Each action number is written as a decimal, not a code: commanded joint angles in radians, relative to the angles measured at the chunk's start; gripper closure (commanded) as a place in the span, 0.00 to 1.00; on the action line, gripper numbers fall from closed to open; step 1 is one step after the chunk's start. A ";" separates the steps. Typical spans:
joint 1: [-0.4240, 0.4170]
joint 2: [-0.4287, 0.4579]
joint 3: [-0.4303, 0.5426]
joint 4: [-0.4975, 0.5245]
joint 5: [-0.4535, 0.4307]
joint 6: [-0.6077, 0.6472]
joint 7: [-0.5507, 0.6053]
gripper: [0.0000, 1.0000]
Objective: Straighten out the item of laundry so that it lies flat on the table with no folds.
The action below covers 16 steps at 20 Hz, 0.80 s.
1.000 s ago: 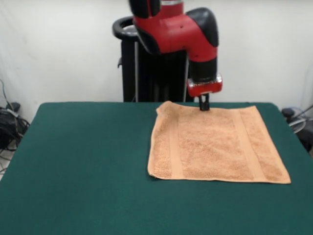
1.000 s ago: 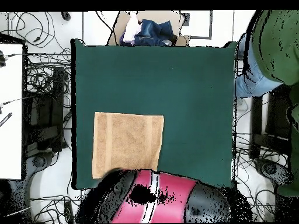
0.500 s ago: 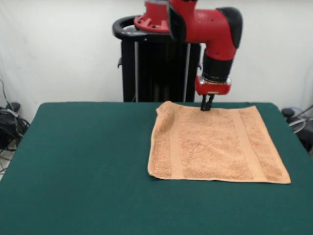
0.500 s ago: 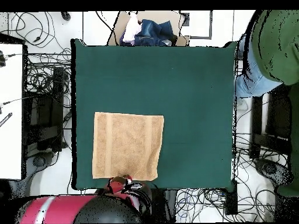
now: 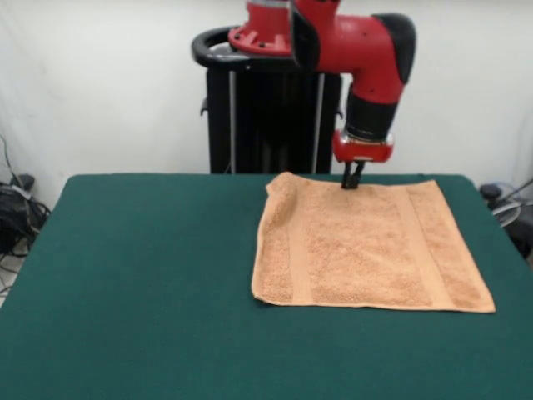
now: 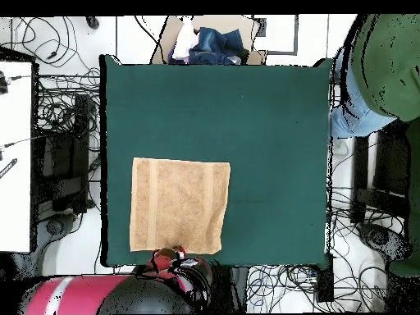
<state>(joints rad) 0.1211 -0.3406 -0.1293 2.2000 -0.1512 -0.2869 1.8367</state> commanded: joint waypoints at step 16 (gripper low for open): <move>-0.245 0.565 0.266 -0.632 0.025 -0.062 0.192 1.00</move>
<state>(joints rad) -0.2023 -0.2822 -0.0036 2.2279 -0.4345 -0.4385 1.8367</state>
